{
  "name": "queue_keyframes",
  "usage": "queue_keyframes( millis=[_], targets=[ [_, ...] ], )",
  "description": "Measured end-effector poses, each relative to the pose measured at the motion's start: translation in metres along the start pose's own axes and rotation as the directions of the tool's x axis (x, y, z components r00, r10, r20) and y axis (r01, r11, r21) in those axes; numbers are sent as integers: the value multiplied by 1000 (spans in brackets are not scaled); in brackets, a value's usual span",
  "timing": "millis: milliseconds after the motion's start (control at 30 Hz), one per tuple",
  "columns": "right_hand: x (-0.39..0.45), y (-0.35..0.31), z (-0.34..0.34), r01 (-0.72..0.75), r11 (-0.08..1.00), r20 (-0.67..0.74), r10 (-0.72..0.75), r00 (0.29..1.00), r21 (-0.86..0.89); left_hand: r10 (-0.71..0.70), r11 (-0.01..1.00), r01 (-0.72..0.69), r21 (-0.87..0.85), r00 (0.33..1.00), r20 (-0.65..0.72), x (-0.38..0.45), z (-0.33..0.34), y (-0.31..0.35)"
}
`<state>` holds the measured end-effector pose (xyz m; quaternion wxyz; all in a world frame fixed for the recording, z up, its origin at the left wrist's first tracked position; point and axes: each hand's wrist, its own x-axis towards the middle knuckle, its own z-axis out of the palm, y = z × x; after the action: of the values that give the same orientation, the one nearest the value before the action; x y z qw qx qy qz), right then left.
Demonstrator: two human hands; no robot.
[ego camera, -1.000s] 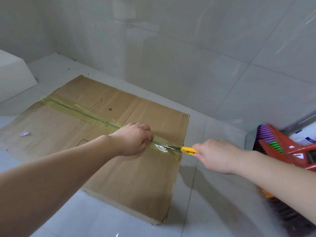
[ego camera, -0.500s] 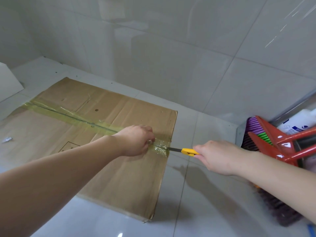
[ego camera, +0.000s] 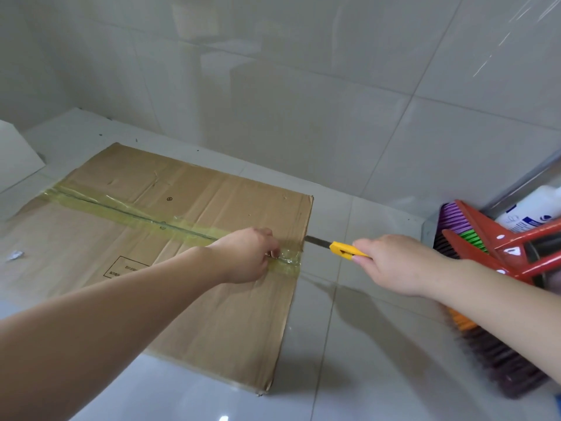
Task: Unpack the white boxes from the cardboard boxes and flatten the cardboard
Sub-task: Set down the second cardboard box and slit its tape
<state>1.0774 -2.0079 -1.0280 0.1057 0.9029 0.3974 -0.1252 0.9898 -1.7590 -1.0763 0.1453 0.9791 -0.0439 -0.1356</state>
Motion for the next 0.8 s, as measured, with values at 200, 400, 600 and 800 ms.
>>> queue_keyframes(
  millis=[200,400,600,800],
  targets=[
    [22,-3,8,-179,901,44,176,983,394,-48,997,47,-58,999,-21,0,-2,3],
    [50,-6,23,-232,688,75,250,965,688,-58,998,56,-20,992,-115,10,3,8],
    [79,9,30,-129,569,-46,283,958,812,-147,986,132,-105,977,-157,26,11,11],
    [104,43,41,-111,421,27,200,979,900,-191,965,158,-208,970,-150,38,12,9]
  ],
)
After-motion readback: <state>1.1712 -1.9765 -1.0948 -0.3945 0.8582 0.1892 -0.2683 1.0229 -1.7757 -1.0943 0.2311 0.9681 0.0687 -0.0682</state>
